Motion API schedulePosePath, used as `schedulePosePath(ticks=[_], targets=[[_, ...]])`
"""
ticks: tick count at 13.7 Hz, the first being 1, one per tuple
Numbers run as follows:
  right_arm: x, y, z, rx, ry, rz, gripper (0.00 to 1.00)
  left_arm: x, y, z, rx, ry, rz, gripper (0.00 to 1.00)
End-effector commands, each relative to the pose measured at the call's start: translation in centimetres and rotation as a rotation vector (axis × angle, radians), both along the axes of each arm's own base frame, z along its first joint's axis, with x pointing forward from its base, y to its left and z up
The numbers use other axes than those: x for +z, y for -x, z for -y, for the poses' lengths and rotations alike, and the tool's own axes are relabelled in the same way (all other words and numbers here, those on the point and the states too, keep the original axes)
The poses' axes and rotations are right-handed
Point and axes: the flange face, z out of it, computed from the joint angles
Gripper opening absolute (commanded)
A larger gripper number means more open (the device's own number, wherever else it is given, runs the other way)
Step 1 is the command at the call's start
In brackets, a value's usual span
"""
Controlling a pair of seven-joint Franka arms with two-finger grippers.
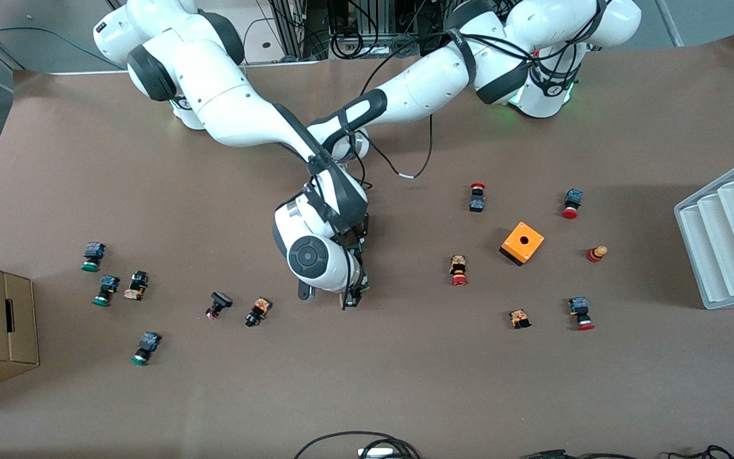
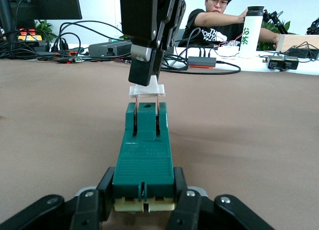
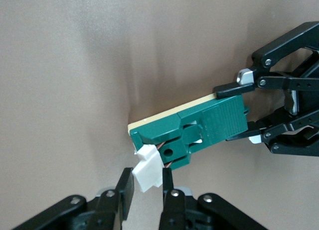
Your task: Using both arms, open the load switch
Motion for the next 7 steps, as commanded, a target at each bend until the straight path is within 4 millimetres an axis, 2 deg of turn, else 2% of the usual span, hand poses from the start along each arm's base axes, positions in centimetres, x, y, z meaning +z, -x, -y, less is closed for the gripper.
schedulePosePath(ticks=[1,7], targets=[[0.52,1.93,-0.12,0.0,-0.016,-0.063,0.29,-1.47,0.56,0.12,-0.012,-0.012,-0.017,0.5],[0.97,2.78,-0.32,0.013,-0.02,-0.07,0.29,-1.36,0.57,0.23,-0.013,-0.012,-0.016,0.5]])
